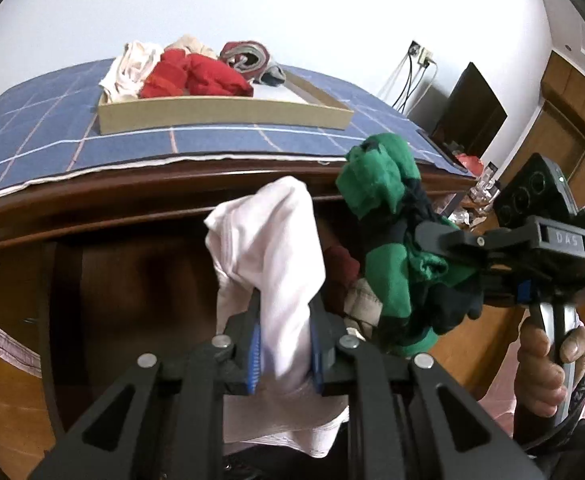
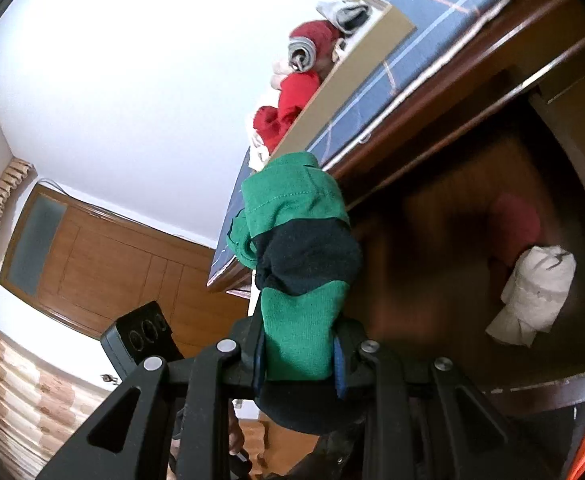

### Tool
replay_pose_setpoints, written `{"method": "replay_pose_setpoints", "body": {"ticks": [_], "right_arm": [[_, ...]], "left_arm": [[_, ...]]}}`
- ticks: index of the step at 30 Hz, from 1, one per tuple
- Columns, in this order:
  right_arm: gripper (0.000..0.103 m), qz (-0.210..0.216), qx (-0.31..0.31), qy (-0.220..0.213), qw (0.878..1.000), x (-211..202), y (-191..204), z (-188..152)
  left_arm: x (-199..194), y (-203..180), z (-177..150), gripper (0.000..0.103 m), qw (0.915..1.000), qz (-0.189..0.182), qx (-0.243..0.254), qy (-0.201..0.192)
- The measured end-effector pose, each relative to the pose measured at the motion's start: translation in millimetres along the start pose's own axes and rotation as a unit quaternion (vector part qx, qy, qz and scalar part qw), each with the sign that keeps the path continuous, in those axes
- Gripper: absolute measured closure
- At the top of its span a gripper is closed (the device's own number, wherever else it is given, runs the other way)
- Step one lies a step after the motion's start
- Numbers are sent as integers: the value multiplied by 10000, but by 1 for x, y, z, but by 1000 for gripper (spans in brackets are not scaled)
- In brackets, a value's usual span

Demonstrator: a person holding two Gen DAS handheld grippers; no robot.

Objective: Take underwear out of drawer
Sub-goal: 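Lift both held items up out of the drawer toward the tray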

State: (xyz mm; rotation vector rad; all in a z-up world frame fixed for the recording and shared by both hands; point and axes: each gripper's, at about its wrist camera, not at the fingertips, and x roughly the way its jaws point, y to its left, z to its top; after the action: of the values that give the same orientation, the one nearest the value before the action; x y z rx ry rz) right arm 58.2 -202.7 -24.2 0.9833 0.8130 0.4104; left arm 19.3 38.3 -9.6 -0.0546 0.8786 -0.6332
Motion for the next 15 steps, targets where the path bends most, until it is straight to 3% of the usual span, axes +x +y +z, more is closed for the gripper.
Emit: {"method": "replay_pose_setpoints", "body": {"ticks": [6,15], "right_arm": [[76,-17,-208,-165,9996,-14,11,-7],[76,3,-493,-548,9973,-45,33,9]], "left_arm": [[12,-33,13,86,9997,41,-4,-238],[-3,-44,46,86,9981,11,189,-589]]}}
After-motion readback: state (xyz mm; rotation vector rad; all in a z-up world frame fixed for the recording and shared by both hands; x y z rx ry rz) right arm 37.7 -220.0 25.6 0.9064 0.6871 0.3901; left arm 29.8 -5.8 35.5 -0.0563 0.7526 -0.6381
